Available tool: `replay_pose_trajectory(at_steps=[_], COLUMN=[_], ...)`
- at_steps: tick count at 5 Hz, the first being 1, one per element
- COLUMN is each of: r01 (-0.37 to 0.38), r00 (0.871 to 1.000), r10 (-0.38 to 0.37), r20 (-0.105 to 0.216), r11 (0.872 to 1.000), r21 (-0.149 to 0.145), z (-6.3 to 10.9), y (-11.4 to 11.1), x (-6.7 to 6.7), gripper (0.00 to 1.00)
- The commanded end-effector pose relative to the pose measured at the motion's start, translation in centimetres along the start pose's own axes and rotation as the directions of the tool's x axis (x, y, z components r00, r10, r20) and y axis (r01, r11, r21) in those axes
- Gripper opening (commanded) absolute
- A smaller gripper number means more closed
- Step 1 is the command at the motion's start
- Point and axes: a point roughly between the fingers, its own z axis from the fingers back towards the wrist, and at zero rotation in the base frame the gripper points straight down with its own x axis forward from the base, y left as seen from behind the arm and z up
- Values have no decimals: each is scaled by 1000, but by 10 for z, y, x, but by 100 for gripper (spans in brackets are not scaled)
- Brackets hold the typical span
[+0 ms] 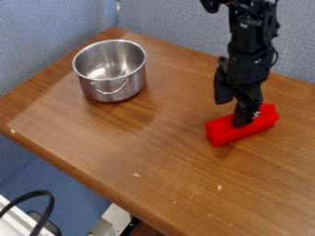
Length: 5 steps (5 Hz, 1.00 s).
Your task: Put the red object in the metal pot
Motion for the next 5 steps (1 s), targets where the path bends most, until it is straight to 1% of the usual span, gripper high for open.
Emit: replay_pose_trajectory(at_steps=[1, 2, 3, 4, 5], r01=[24, 41, 113, 171, 125], r00=[997, 996, 990, 981, 989], r10=[-29, -47, -118, -176, -129], r20=[-77, -82, -81, -78, -74], r11=[998, 997, 991, 983, 991], r21=[-60, -73, -66, -61, -55], z=[-24, -20, -16, -13, 0], y=[-13, -15, -19, -24, -25], x=[-11, -9, -9, -12, -6], gripper=[100, 100, 0, 0, 0])
